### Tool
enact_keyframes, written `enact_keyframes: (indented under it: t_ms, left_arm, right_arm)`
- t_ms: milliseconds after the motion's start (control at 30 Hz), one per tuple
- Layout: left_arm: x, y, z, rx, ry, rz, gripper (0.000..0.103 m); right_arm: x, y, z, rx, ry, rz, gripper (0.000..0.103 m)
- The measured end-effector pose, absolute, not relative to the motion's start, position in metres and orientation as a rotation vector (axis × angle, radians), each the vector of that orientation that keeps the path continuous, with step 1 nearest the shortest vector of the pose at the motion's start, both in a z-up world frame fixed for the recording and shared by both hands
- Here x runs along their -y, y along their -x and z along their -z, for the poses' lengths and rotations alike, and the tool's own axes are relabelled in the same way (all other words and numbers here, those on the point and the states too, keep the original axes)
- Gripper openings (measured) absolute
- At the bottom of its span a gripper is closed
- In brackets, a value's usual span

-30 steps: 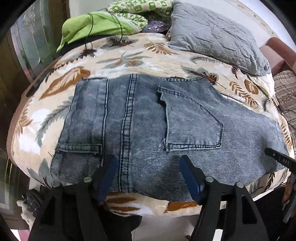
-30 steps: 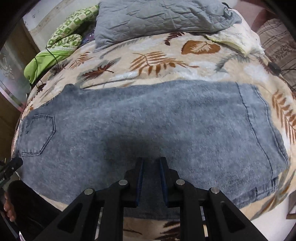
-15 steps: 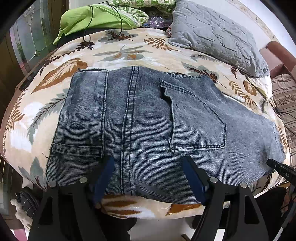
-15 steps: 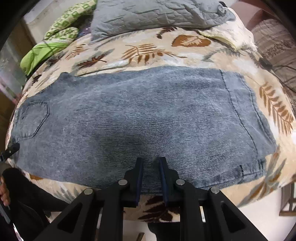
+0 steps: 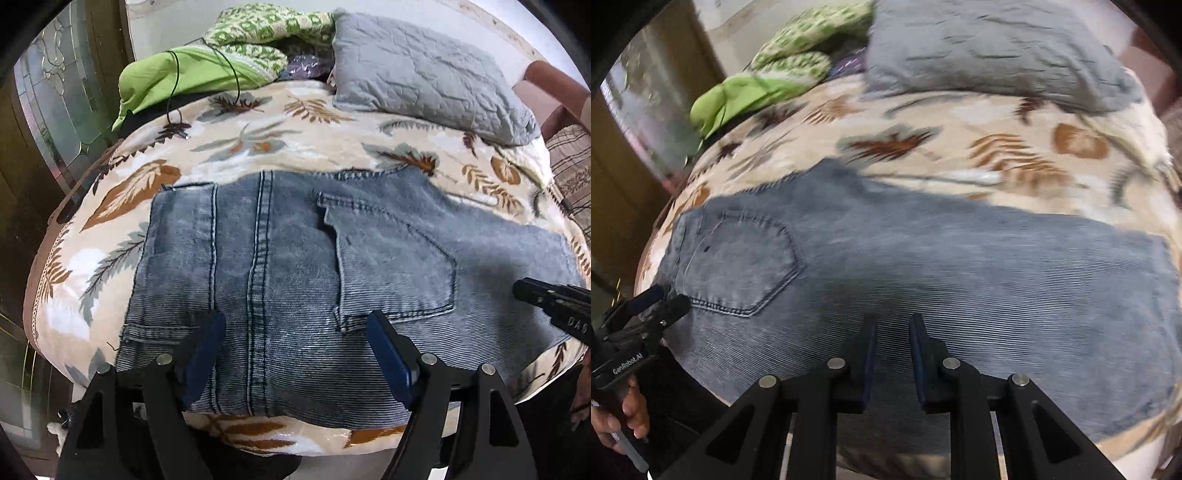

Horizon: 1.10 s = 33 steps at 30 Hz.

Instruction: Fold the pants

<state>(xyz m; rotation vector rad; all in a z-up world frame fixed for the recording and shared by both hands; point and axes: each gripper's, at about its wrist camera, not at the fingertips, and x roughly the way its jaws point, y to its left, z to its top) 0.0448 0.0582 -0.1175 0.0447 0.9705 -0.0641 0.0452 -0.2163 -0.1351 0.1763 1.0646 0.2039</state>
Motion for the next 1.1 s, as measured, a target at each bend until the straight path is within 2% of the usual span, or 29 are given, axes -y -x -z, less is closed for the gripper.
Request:
enact_keyframes:
  t_ms: [200, 433, 900, 1100]
  left_arm:
    - [-0.065, -0.051, 0.13, -1.008, 0.009, 0.071, 0.084]
    - [-0.047, -0.053, 0.143, -1.032, -0.097, 0.093, 0.102]
    - [-0.047, -0.058, 0.149, -1.047, -0.096, 0.092, 0.103]
    - [-0.058, -0.049, 0.126, -1.035, -0.025, 0.099, 0.103]
  right_arm:
    - [0.198, -0.049, 0.153, -1.084, -0.124, -0.214, 0.021]
    - [0.203, -0.038, 0.155, -1.083, -0.093, -0.23, 0.021]
    - [0.218, -0.001, 0.157, -1.06, -0.103, -0.181, 0.021]
    - [0.22, 0.007, 0.153, -1.075, -0.114, -0.162, 0.021]
